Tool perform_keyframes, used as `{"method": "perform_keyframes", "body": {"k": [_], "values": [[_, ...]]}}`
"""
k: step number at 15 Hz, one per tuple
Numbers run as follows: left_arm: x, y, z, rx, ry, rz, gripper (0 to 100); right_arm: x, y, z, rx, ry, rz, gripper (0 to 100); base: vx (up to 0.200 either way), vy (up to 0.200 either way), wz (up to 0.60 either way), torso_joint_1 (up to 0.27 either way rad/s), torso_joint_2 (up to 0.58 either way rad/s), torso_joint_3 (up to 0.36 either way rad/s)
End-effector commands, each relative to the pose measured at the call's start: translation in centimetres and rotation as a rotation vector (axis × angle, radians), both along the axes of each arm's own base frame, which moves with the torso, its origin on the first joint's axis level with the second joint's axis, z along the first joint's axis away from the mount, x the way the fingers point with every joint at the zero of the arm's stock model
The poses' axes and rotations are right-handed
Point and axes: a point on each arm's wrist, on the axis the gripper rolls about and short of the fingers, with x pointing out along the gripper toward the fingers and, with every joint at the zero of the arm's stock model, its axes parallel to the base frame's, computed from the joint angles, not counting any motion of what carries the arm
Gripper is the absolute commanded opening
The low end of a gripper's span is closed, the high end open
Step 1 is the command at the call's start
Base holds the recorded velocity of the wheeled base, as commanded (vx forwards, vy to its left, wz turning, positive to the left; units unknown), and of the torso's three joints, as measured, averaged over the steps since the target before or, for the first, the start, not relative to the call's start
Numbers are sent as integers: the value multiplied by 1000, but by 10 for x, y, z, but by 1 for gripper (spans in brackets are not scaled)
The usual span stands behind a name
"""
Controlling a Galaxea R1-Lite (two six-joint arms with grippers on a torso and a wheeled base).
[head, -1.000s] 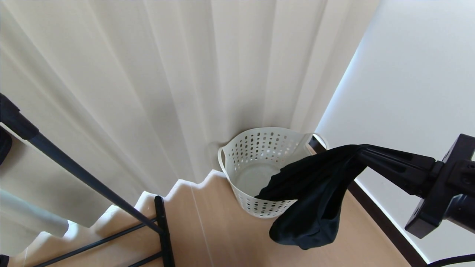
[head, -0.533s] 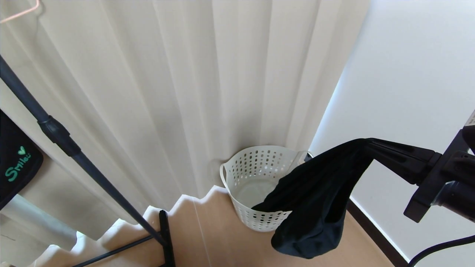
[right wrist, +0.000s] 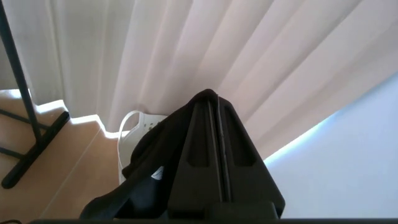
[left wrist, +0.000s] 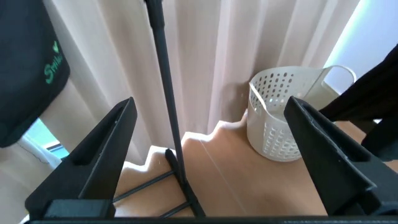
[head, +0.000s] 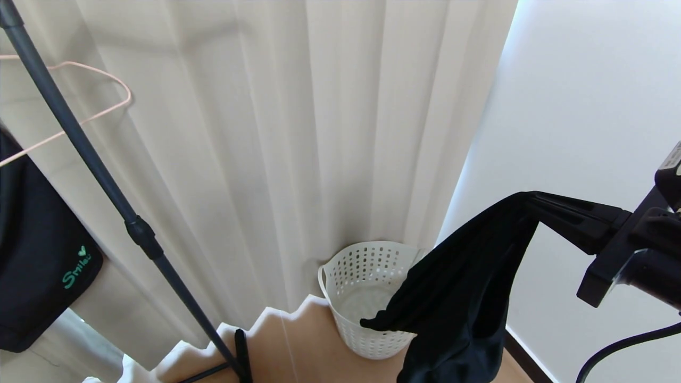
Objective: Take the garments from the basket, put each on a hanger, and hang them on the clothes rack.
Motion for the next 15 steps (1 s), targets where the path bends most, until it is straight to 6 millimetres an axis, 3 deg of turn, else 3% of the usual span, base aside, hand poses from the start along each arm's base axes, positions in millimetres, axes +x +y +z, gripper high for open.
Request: {"method": "perform_keyframes", "body": {"k": [1, 6, 15], "values": [[0, 0, 0, 0, 1, 0, 100, 4, -1, 1, -1, 1, -18, 0, 0, 0, 0, 154, -486, -134], [0, 0, 0, 0, 1, 2, 100, 7, 1, -1, -8, 9, -18, 0, 0, 0, 0, 165, -498, -160], [0, 0, 0, -2, -2, 7, 100, 5, 0, -7, -20, 25, -18, 0, 0, 0, 0, 219, -539, -314]]}}
